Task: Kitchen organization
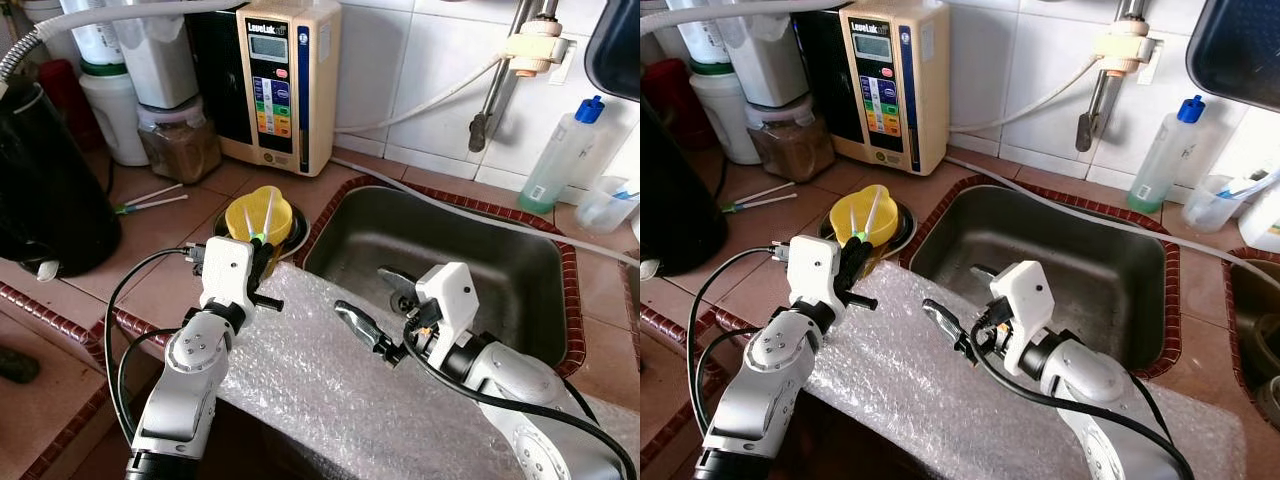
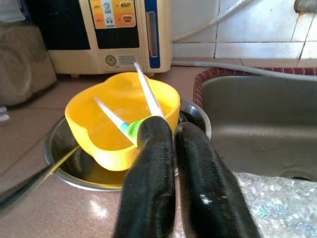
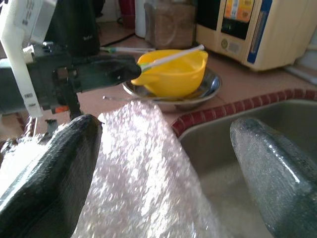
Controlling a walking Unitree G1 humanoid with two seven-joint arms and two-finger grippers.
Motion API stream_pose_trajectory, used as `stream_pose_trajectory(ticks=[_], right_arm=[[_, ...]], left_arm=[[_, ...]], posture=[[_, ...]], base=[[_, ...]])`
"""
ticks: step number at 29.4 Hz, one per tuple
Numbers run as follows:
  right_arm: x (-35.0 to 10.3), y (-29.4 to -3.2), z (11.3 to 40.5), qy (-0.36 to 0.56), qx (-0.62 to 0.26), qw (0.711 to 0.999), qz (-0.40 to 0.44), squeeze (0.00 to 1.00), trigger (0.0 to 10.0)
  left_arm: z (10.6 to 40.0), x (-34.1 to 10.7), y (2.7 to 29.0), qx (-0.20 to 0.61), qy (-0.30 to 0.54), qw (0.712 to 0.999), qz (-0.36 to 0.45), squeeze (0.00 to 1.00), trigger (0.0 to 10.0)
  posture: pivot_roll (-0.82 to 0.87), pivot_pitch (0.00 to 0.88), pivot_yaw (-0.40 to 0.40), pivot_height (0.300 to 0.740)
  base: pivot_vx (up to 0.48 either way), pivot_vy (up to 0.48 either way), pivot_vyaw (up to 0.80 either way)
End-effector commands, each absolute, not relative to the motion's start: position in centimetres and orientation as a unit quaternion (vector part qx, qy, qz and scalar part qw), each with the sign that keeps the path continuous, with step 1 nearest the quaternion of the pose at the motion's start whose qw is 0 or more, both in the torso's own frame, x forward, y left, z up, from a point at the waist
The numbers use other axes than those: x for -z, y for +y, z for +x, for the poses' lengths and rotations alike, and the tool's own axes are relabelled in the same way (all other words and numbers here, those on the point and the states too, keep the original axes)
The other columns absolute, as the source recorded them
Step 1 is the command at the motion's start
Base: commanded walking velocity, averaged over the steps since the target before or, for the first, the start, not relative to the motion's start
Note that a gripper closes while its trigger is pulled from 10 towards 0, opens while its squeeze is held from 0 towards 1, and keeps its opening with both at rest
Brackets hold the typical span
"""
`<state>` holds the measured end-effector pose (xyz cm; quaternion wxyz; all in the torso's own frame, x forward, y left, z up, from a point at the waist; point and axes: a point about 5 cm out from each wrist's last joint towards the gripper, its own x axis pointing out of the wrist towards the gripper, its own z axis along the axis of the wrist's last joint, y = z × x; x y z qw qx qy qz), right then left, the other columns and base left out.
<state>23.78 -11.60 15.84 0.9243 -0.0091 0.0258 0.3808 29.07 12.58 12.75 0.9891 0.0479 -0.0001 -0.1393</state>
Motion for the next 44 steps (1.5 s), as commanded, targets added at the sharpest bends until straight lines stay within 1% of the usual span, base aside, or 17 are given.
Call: stream_pose_trajectory(ticks=[1,7,11,14,17,21,22,23,27,28,30,31,32,35,37,39,44], right_arm=[[-15.9,-11.4,24.1,0.021,-0.386,0.922,-0.015,0.00,10.0],[-16.0,-11.6,24.5,0.019,-0.383,0.923,-0.017,0.00,10.0],[-15.9,-11.4,24.6,0.016,-0.383,0.923,-0.015,0.00,10.0],[-15.8,-11.2,24.6,0.016,-0.384,0.923,-0.012,0.00,10.0],[-15.6,-10.9,24.7,0.016,-0.383,0.924,-0.007,0.00,10.0],[-15.5,-10.8,24.7,0.016,-0.383,0.924,-0.005,0.00,10.0],[-15.5,-10.8,24.7,0.015,-0.383,0.924,-0.004,0.00,10.0],[-15.5,-10.8,24.8,0.015,-0.384,0.923,-0.005,0.00,10.0],[-15.5,-10.8,24.9,0.014,-0.384,0.923,-0.006,0.00,10.0],[-15.6,-10.9,25.1,0.014,-0.384,0.923,-0.006,0.00,10.0],[-15.6,-10.9,25.2,0.014,-0.384,0.923,-0.007,0.00,10.0],[-15.6,-10.9,25.2,0.014,-0.384,0.923,-0.007,0.00,10.0],[-15.7,-10.9,25.4,0.014,-0.384,0.923,-0.006,0.00,10.0],[-15.7,-10.8,25.5,0.013,-0.382,0.924,-0.007,0.00,10.0],[-15.7,-10.8,25.5,0.013,-0.382,0.924,-0.007,0.00,10.0],[-15.8,-10.9,25.5,0.011,-0.380,0.925,-0.008,0.00,10.0],[-15.9,-11.0,25.8,0.013,-0.375,0.927,-0.009,0.00,10.0]], left_arm=[[29.2,-13.1,12.3,0.146,-0.009,0.987,0.069,0.00,0.0],[29.3,-13.4,12.2,0.144,-0.020,0.987,0.073,0.00,0.0],[29.4,-14.1,12.3,0.136,-0.051,0.985,0.097,0.00,0.0],[29.3,-14.6,12.7,0.126,-0.070,0.983,0.115,0.00,0.0],[29.5,-14.5,13.7,0.096,-0.065,0.986,0.123,0.00,0.0],[29.7,-14.5,14.3,0.073,-0.064,0.986,0.133,0.00,0.0],[29.7,-14.6,14.2,0.073,-0.066,0.986,0.137,0.00,6.4],[29.7,-14.7,14.2,0.069,-0.073,0.986,0.135,0.00,10.0],[29.6,-14.7,13.9,0.075,-0.078,0.985,0.134,0.00,10.0],[29.6,-14.8,14.0,0.065,-0.086,0.984,0.139,0.00,6.8],[29.6,-14.9,14.0,0.061,-0.090,0.984,0.142,0.00,6.8],[29.6,-15.0,14.0,0.062,-0.092,0.984,0.142,0.00,2.9],[29.6,-15.1,14.0,0.061,-0.099,0.982,0.147,0.00,0.0],[29.5,-15.8,13.4,0.080,-0.128,0.974,0.168,0.00,0.0],[29.5,-15.8,13.3,0.081,-0.131,0.974,0.167,0.00,0.0],[29.3,-16.1,13.1,0.089,-0.151,0.964,0.198,0.00,0.0],[28.6,-16.3,13.3,0.106,-0.190,0.945,0.244,0.00,0.0]], posture=[[0.01,0.000,0.004,0.740],[0.01,0.000,0.006,0.740],[0.02,0.000,0.005,0.740],[0.02,0.000,0.009,0.740],[0.03,0.000,0.008,0.740],[0.03,0.000,0.005,0.740],[0.03,0.000,0.005,0.740],[0.03,0.000,0.002,0.740],[0.03,0.000,-0.001,0.740],[0.03,0.000,-0.003,0.740],[0.03,0.000,-0.004,0.740],[0.03,0.000,-0.003,0.740],[0.03,0.000,-0.005,0.740],[0.03,0.000,-0.005,0.740],[0.03,0.000,-0.005,0.740],[0.03,0.000,-0.006,0.740],[0.04,0.000,-0.019,0.740]], base=[[0.000,0.000,0.00],[0.000,0.000,0.00],[0.000,0.000,0.00],[0.000,0.000,0.00],[0.000,0.000,0.00],[0.000,0.000,0.00],[0.000,0.000,0.00],[0.000,0.000,0.00],[0.000,0.000,0.00],[0.000,0.000,0.00],[0.000,0.000,0.00],[0.000,0.000,0.00],[0.000,0.000,0.00],[0.000,0.000,0.00],[0.000,0.000,0.00],[0.000,0.000,0.00],[0.000,0.000,0.00]])
